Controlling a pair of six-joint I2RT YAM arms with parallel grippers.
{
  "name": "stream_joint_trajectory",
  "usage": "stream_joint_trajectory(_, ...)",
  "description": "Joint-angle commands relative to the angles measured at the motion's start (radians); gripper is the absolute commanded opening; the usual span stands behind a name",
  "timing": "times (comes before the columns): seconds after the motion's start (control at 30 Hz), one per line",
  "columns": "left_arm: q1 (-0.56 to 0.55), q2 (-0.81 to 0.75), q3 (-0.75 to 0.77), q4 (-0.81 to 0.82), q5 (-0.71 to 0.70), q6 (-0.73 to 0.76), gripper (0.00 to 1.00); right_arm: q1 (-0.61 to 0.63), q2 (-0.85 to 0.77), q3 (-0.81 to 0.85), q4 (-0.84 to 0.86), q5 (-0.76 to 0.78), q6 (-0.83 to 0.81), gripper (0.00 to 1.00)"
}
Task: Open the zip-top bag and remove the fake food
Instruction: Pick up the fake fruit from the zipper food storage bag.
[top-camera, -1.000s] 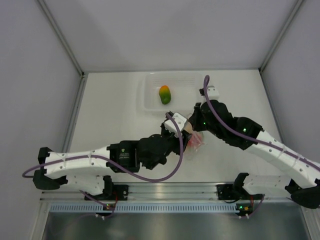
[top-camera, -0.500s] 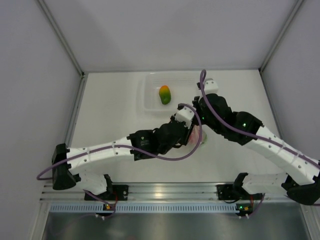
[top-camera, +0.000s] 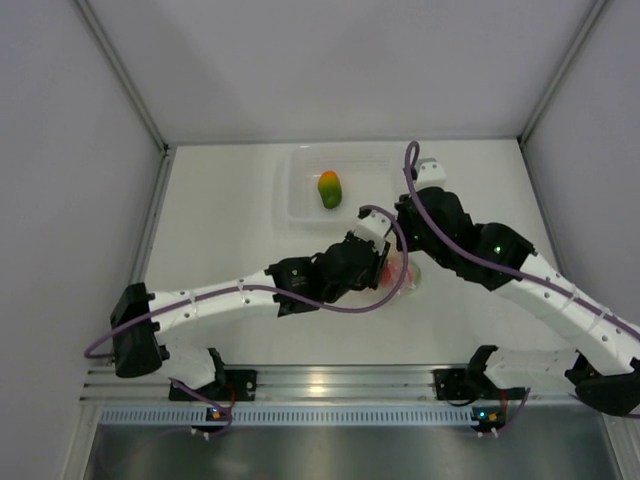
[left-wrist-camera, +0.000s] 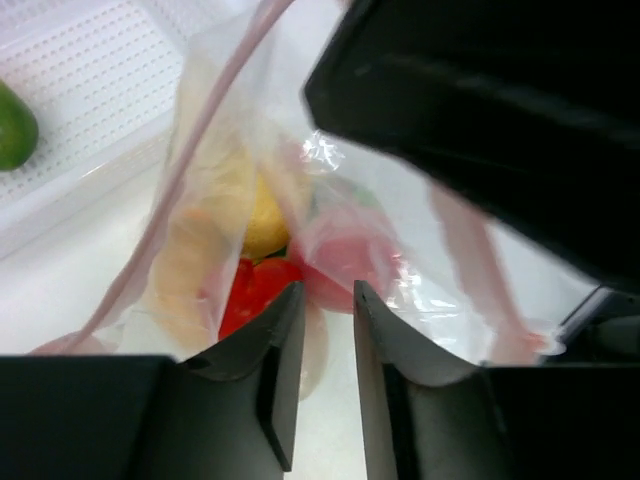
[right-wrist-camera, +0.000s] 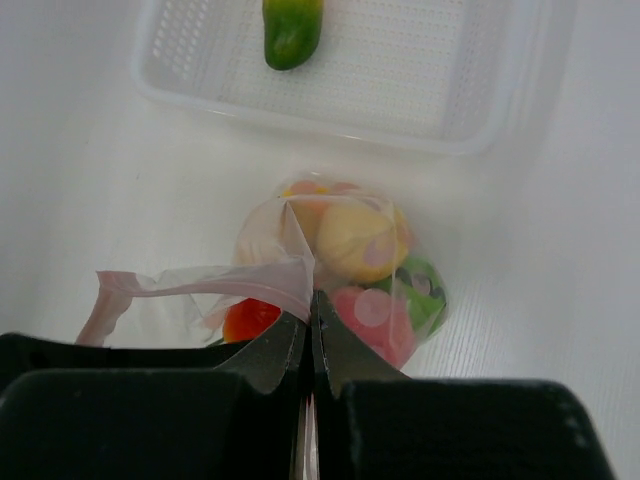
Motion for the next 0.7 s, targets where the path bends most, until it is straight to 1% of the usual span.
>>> stream_joint_trajectory(0.0, 0.036, 0.034, -0.059, -0.021, 0.022, -0.035, 0.30, -0.021, -0.056, 0.008, 0.027, -0.032, -0.049, 0.00)
stream_joint_trajectory(0.07, 0.029, -0.004, -0.086, 0.011, 0.040, -0.035, 0.27, -0.042, -0.035, 0.010, 0.018, -0.033, -0.079, 0.00)
stream_joint_trajectory(0.1, 0.027, -0.018, -0.121, 0.046, 0.053, -0.035, 0.27, -0.051, -0.031, 0.011, 0.017, -0.035, -0.083, 0.00)
stream_joint_trajectory(0.17, 0.027, -0.035, -0.146, 0.065, 0.059, -0.034, 0.29, -0.065, -0.031, 0.011, 0.029, -0.039, -0.091, 0.00)
stream_joint_trajectory(0.33, 0.027, 0.005, -0.160, 0.065, 0.036, -0.030, 0.29, -0.077, -0.034, 0.054, 0.035, -0.064, -0.094, 0.00)
stream_joint_trajectory(0.43, 0.027, 0.034, -0.163, 0.086, 0.001, -0.030, 0.40, -0.077, -0.037, 0.068, 0.029, -0.096, -0.099, 0.00)
stream_joint_trajectory(0.57, 0.035, 0.068, -0.154, 0.149, 0.022, 0.023, 0.43, -0.099, -0.067, 0.045, 0.046, -0.202, -0.100, 0.00)
stream_joint_trajectory(0.63, 0.041, 0.086, -0.142, 0.154, 0.025, 0.035, 0.43, -0.108, -0.077, 0.031, 0.049, -0.222, -0.100, 0.00)
stream_joint_trajectory(0.67, 0.045, 0.100, -0.133, 0.159, 0.028, 0.054, 0.45, -0.116, -0.085, 0.028, 0.046, -0.227, -0.102, 0.00)
